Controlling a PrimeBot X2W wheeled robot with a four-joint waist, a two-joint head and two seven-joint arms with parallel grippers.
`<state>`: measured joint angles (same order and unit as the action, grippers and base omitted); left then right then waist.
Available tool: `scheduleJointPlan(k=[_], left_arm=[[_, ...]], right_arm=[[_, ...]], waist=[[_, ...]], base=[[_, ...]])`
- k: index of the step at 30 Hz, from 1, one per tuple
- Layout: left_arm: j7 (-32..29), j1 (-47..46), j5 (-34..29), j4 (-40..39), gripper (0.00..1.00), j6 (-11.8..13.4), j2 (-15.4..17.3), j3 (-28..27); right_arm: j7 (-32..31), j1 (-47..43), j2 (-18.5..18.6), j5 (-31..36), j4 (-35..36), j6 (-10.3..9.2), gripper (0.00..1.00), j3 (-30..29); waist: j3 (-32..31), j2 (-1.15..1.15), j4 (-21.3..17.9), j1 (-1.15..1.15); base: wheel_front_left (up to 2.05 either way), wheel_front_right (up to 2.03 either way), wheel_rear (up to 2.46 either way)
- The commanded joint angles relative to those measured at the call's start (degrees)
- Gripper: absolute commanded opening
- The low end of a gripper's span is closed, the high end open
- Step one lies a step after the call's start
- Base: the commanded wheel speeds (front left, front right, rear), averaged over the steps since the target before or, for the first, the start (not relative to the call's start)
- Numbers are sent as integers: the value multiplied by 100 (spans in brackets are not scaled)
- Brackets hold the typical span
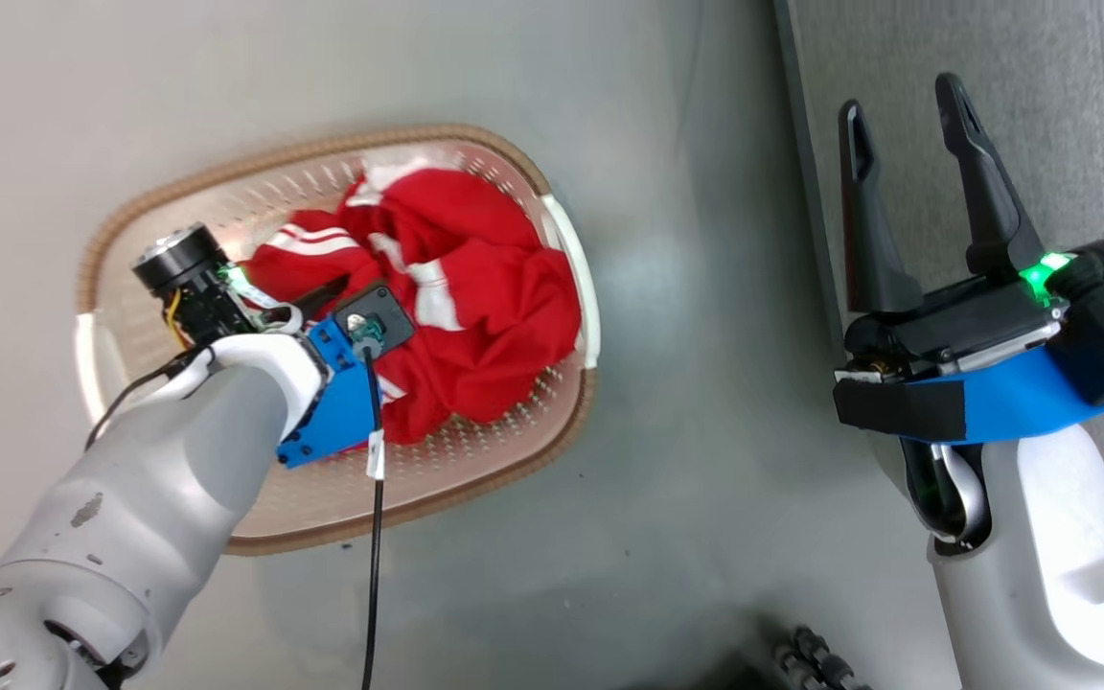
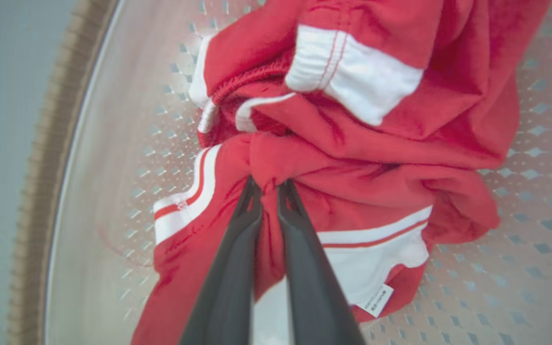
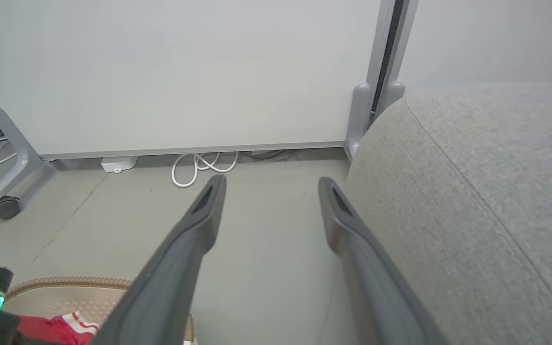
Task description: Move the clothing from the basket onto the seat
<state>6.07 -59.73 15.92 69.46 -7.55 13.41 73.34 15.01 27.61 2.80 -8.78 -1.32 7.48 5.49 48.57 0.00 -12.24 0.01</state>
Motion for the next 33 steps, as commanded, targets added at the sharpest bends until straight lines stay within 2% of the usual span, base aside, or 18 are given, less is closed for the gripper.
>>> scheduleJointPlan(k=[1, 10, 17, 25, 33], left_arm=[[108, 27, 25, 0, 0, 18, -54, 15], [786, 198, 480, 79, 0, 17, -388, -150], [923, 354, 774, -209, 0, 127, -557, -479], [920, 688, 918, -1289, 0, 368, -311, -1117], [921, 1164, 903, -2111, 0, 483, -141, -1793]], right_arm=[[26, -88, 16, 50, -29, 3, 100, -27], [26, -373, 17, 293, -184, 3, 100, -151], [26, -662, 17, 441, -283, 3, 100, -227], [26, -998, 16, 518, -391, 3, 100, -288], [26, -1389, 17, 505, -481, 3, 100, -298]], waist=[[-325, 0, 228, -1], [-1177, 0, 617, -1], [-1813, 0, 876, -1], [-2523, 0, 1075, -1], [-3232, 0, 1148, -1]], base=[[0, 0, 0], [0, 0, 0], [0, 0, 0], [0, 0, 0], [0, 0, 0]])
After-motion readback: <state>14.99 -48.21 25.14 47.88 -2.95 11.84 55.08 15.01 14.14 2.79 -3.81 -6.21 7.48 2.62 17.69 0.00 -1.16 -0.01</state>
